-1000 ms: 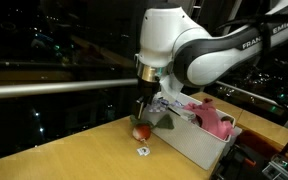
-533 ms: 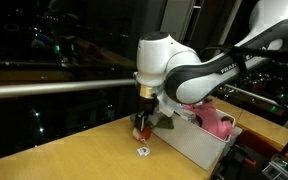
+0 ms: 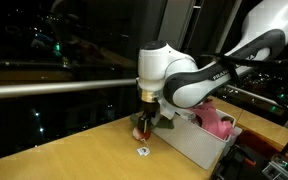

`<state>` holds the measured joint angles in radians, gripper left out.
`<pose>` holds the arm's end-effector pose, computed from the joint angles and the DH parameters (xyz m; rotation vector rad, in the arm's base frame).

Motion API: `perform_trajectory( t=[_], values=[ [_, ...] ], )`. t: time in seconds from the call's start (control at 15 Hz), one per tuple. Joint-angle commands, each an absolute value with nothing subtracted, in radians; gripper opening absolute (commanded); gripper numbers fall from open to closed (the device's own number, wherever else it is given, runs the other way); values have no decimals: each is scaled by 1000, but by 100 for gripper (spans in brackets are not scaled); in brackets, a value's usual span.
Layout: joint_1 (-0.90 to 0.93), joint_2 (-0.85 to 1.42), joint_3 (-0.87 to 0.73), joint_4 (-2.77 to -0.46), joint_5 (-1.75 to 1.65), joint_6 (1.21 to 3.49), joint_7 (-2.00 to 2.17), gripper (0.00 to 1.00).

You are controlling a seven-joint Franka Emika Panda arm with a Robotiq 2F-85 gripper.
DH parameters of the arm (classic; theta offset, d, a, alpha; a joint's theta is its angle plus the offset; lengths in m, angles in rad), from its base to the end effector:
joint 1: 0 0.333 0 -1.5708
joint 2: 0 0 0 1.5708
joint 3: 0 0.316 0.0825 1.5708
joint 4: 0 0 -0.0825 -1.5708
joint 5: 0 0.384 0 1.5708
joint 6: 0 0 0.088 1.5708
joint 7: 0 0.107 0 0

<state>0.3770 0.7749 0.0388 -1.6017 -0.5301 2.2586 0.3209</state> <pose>0.6314 0.2606 0.1671 2.6960 0.6165 0.0361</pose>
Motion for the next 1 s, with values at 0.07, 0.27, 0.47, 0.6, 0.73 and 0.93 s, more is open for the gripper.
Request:
perform_trajectory(
  t=[0.07,0.27,0.47,0.6,0.73,0.93],
  values=[
    [386,804,26,-1568,-491,2262,267,100],
    [382,795,27,-1585,-489,2274,259,100],
    [369,787,32,-1591,-469,2288,238,65],
    [369,789,31,-1589,-459,2292,226,49],
    [369,793,31,-1587,-453,2290,219,34],
    [368,793,32,-1588,-443,2290,210,12]
  ],
)
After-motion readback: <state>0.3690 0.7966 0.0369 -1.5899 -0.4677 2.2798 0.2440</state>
